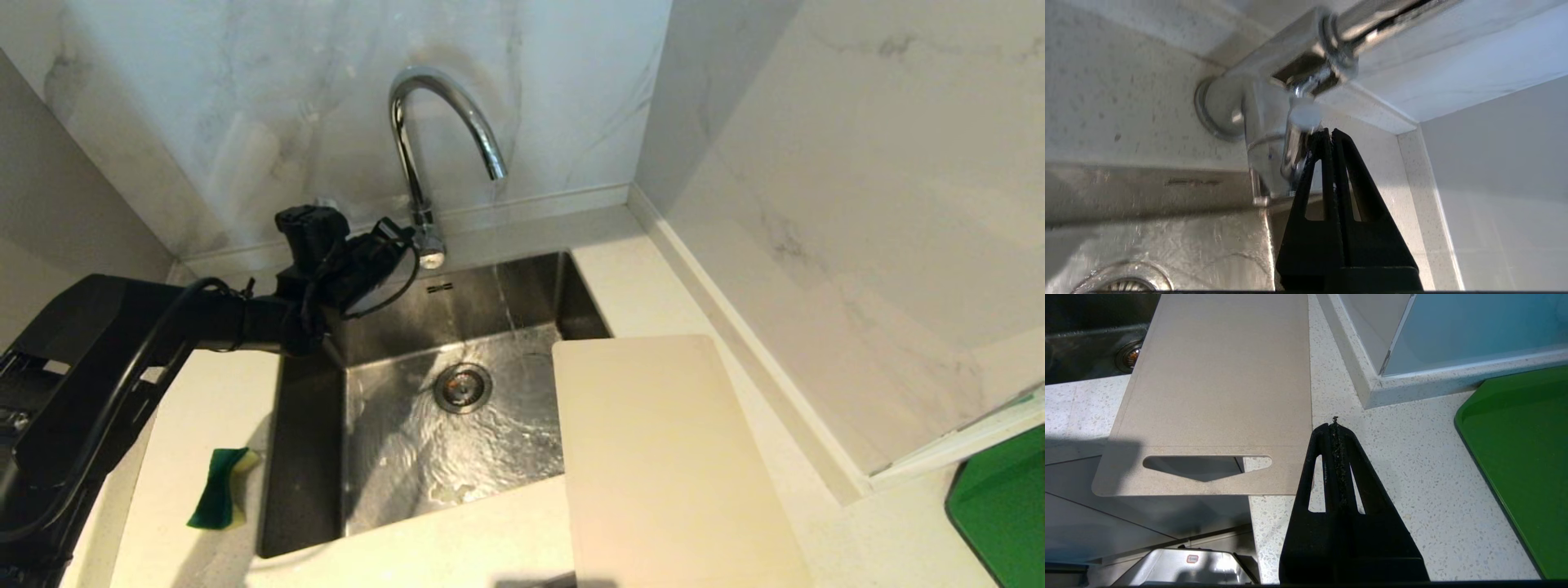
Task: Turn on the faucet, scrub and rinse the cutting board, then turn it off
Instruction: Turn off the tap
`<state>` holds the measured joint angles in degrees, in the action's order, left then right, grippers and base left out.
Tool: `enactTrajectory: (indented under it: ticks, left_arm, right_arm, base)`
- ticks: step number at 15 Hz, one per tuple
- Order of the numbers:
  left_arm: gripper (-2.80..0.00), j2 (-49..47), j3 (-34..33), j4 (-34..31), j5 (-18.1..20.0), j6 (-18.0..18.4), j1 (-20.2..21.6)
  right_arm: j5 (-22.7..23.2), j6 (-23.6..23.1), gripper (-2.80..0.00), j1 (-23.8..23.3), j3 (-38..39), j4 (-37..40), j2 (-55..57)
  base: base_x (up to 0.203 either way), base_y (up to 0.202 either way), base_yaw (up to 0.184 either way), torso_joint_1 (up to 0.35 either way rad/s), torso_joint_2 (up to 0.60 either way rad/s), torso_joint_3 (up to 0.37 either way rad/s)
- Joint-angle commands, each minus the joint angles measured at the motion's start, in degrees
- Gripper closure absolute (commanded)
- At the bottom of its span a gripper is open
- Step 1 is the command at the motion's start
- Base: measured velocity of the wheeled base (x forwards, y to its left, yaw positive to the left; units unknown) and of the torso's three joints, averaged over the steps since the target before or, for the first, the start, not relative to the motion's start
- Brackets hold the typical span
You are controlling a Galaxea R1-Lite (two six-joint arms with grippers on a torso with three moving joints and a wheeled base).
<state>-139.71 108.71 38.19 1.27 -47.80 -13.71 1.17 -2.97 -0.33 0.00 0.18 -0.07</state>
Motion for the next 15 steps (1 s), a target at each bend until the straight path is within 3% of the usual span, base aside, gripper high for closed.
enactTrajectory:
  ticks: [1, 5, 8, 15]
  left_arm:
    - [0.00, -1.3, 0.9, 0.0, -0.6, -0.4, 0.6]
    - [0.00, -0.9, 0.6, -0.1, -1.2, -0.5, -0.3]
    - [0.00, 0.7, 0.4, -2.0, -4.2, -1.2, -3.0]
    - [0.00, 11.3, -8.9, -2.7, -5.4, -1.4, -6.7]
  right_arm:
    - [0.1, 0.0, 0.00, 0.0, 0.0, 0.0, 0.1]
    - [0.2, -0.4, 0.00, 0.0, 0.0, -0.1, 0.1]
    - [0.5, -2.3, 0.00, 0.0, 0.0, -0.2, 0.1]
    - [0.6, -3.5, 0.00, 0.0, 0.0, 0.0, 0.1]
  base:
    - [0.000, 0.000, 0.000, 0.000, 0.00, 0.000]
    - [0.000, 0.000, 0.000, 0.000, 0.00, 0.000]
    - [0.000, 0.000, 0.000, 0.000, 0.00, 0.000]
    - [0.000, 0.000, 0.000, 0.000, 0.00, 0.000]
